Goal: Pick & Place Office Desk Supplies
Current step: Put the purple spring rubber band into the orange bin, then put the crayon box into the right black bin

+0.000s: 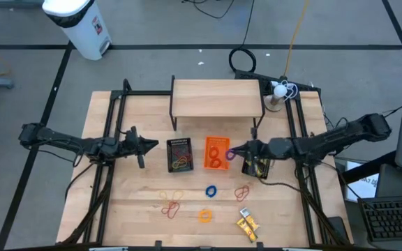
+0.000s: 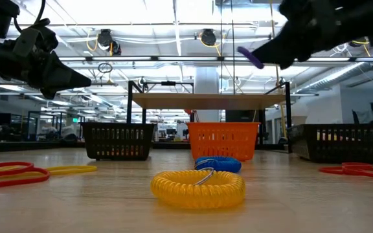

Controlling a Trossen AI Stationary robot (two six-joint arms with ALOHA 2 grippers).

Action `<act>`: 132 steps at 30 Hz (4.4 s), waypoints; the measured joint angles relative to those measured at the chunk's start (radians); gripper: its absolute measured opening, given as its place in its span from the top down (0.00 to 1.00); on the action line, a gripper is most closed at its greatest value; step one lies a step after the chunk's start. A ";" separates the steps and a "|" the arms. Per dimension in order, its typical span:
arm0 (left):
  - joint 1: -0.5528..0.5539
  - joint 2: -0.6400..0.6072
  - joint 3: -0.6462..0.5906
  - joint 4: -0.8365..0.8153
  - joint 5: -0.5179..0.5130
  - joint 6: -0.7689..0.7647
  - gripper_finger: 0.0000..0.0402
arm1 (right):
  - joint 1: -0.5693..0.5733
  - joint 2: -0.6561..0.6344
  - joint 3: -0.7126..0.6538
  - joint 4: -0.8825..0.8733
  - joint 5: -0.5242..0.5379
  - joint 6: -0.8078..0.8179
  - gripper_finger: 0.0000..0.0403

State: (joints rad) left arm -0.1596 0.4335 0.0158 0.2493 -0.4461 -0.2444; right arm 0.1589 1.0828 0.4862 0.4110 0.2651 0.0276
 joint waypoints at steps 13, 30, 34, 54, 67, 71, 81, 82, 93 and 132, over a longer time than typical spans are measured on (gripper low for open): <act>0.000 0.000 0.000 0.002 0.000 0.002 0.94 | -0.083 0.355 0.211 -0.086 -0.058 0.024 0.99; 0.000 0.000 0.000 0.002 0.000 0.002 0.94 | -0.167 0.584 0.230 -0.054 -0.107 0.087 0.96; 0.000 0.000 0.000 0.001 0.000 0.000 0.94 | -0.169 0.601 0.230 -0.027 -0.102 0.081 0.82; 0.000 -0.002 0.001 0.008 0.060 0.035 0.94 | -0.065 0.178 0.031 0.291 -0.219 -0.050 0.57; 0.000 -0.002 0.000 0.013 0.058 0.093 0.99 | -0.037 -0.112 -0.359 0.550 -0.116 -0.022 0.97; 0.000 -0.002 0.000 0.013 0.058 0.094 0.98 | -0.040 -0.198 -0.407 0.539 -0.055 -0.021 0.98; 0.000 -0.003 0.000 -0.042 0.036 0.067 0.96 | -0.048 -0.495 -0.426 0.271 -0.057 -0.043 1.00; 0.000 -0.003 0.000 -0.050 0.033 0.066 0.96 | -0.048 -0.527 -0.426 0.242 -0.057 -0.044 1.00; 0.000 -0.003 0.000 -0.067 0.027 0.087 0.97 | -0.095 -0.824 -0.444 -0.039 -0.118 -0.058 1.00; 0.002 0.078 0.001 -0.191 -0.039 -0.001 0.99 | -0.120 -0.616 -0.472 -0.015 -0.026 -0.009 0.99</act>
State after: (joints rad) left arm -0.1577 0.5113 0.0166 0.0582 -0.4853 -0.2455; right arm 0.0387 0.4670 0.0139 0.3962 0.2391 0.0184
